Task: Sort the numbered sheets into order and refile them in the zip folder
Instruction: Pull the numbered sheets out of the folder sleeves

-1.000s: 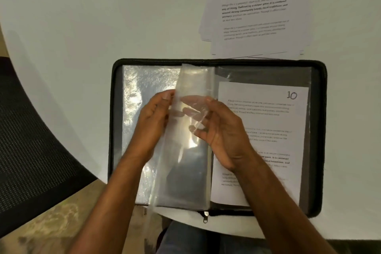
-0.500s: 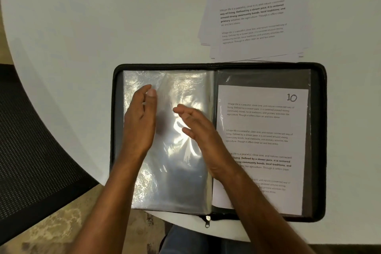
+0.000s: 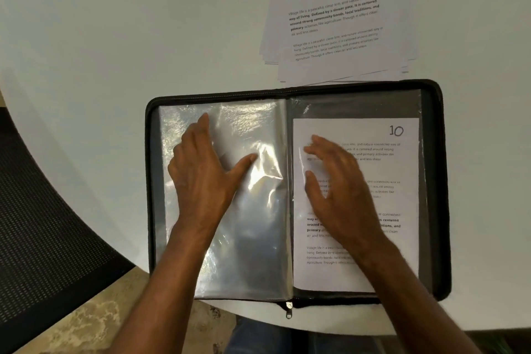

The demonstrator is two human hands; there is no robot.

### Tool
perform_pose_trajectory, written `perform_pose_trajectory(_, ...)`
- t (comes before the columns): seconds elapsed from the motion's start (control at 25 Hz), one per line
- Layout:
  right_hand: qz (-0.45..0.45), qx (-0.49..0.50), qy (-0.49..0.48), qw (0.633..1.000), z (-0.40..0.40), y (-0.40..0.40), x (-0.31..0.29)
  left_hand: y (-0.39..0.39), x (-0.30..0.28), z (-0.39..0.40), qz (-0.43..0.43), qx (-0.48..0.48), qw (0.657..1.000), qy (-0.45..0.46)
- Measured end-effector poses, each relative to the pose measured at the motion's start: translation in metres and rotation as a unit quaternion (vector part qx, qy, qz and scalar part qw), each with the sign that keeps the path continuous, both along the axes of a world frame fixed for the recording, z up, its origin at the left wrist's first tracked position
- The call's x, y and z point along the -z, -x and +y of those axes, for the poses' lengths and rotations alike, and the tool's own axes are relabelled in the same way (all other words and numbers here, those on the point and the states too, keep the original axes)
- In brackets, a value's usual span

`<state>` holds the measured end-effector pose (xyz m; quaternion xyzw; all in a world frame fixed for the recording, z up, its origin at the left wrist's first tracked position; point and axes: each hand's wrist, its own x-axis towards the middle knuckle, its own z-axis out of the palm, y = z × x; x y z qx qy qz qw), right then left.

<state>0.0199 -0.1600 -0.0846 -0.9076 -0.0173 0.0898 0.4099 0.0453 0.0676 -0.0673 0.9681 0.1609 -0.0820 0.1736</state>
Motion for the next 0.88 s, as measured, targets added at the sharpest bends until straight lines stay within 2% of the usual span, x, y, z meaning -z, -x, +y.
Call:
perform_pose_trajectory(0.24,-0.019,0.100,0.122,0.987,-0.074,-0.023,0.012,-0.011,0.000,-0.007,-0.044,0.023,0.995,-0.082)
perform_pose_trajectory(0.32,0.021,0.119,0.158,0.980,-0.092,-0.030,0.012,-0.017,-0.002,-0.015,-0.052,0.044,0.992,-0.103)
perform_pose_trajectory(0.4,0.047,0.120,0.177,0.976,-0.101,-0.035,0.014,-0.022,-0.004,-0.028,-0.066,0.067,0.991,-0.091)
perform_pose_trajectory(0.6,0.000,0.109,0.245,0.963,-0.091,-0.033,0.027,-0.032,0.002,-0.065,-0.057,0.156,0.983,-0.083)
perform_pose_trajectory(0.88,-0.024,0.125,0.208,0.970,-0.091,-0.034,0.028,-0.061,0.011,-0.105,-0.042,0.255,0.966,0.009)
